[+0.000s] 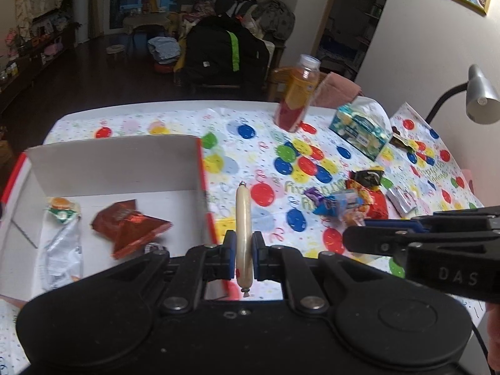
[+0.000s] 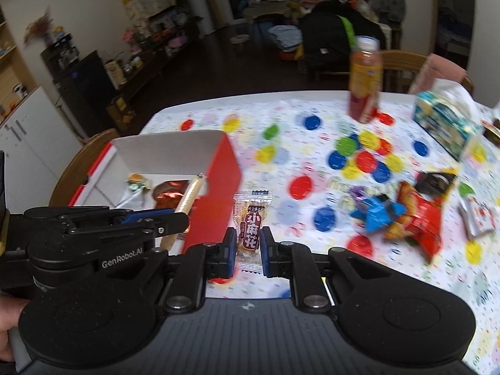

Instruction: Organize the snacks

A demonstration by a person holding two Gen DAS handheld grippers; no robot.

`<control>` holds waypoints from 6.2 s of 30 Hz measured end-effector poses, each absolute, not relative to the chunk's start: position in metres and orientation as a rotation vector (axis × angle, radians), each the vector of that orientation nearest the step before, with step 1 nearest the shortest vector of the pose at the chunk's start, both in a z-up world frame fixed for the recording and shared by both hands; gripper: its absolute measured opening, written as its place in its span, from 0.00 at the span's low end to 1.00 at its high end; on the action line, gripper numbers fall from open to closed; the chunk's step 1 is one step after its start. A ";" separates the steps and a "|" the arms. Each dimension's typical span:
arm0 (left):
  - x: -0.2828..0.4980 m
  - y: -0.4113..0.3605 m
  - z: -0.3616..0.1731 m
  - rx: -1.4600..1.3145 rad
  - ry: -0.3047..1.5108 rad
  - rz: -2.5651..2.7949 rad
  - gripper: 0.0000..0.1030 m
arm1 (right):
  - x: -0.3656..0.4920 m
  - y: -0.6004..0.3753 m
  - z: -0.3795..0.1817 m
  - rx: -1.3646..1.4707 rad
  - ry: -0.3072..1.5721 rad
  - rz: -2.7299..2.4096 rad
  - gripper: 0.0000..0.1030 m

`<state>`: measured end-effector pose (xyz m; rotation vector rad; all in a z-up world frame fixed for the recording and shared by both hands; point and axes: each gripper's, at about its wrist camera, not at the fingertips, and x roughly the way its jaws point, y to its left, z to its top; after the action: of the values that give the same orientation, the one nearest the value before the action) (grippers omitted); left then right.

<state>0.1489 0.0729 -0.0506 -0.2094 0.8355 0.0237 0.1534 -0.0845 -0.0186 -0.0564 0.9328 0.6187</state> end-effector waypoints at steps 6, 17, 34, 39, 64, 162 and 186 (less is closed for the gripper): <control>0.138 0.105 -0.048 -0.224 0.824 0.075 0.07 | 0.151 -0.040 -0.021 -0.098 0.933 0.679 0.15; 0.126 0.161 -0.055 -0.246 0.830 0.180 0.07 | 0.153 0.035 -0.037 -0.155 0.960 0.747 0.15; 0.143 0.229 -0.103 -0.268 0.947 0.293 0.07 | 0.168 0.096 -0.095 -0.268 1.060 0.732 0.15; 0.151 0.229 -0.111 -0.253 0.966 0.286 0.07 | 0.171 0.101 -0.108 -0.287 1.086 0.720 0.15; 0.168 0.227 -0.140 -0.263 1.076 0.246 0.20 | 0.172 0.103 -0.119 -0.280 1.107 0.712 0.16; 0.305 -0.050 -0.097 -0.314 0.967 0.044 0.95 | 0.254 -0.279 -0.099 -0.056 0.939 0.395 0.80; 0.369 -0.068 -0.164 -0.460 1.155 0.102 0.75 | 0.320 -0.240 -0.161 -0.028 1.079 0.408 0.80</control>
<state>0.3692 -0.0682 -0.1639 -0.4596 1.1550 0.1018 0.3197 -0.2402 -0.1606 -0.0278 1.0792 0.4084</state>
